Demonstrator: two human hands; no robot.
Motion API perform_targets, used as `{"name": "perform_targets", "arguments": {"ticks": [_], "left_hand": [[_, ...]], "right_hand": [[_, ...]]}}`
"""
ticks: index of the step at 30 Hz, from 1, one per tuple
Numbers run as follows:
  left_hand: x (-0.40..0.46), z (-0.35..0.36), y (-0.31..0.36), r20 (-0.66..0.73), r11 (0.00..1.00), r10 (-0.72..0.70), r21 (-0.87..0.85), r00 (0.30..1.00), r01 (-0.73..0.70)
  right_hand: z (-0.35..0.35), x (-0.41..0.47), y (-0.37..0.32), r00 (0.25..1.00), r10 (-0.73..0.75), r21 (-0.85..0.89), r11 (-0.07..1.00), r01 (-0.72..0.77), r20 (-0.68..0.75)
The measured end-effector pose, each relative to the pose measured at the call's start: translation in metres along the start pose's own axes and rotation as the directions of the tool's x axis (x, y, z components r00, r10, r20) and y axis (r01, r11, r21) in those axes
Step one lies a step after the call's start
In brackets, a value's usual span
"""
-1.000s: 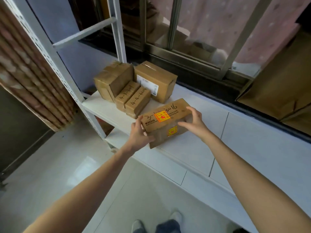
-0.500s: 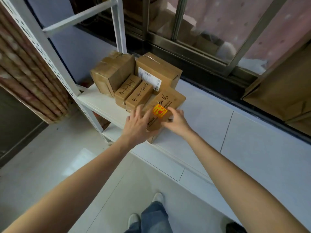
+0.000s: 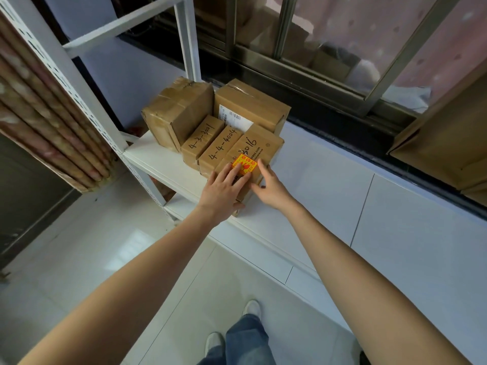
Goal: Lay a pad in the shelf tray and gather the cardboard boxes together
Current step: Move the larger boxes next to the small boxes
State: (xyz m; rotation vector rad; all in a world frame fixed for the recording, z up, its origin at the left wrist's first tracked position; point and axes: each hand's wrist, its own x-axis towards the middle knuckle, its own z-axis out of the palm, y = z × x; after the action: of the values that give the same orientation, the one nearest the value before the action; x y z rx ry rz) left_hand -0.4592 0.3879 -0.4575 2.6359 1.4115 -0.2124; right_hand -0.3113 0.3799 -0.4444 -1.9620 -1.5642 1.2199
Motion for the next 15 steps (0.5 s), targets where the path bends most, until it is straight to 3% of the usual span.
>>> {"name": "perform_targets", "arguments": {"ticks": [9, 15], "left_hand": [[0.007, -0.004, 0.001, -0.021, 1.0, 0.003, -0.029, 1.0, -0.003], [0.01, -0.01, 0.005, 0.03, 0.999, -0.023, -0.04, 0.999, 0.024]], "right_hand": [[0.008, -0.041, 0.015, 0.999, 0.015, 0.168, 0.986, -0.007, -0.046], [-0.035, -0.093, 0.047, 0.982, 0.101, 0.123, 0.989, -0.081, -0.161]]}}
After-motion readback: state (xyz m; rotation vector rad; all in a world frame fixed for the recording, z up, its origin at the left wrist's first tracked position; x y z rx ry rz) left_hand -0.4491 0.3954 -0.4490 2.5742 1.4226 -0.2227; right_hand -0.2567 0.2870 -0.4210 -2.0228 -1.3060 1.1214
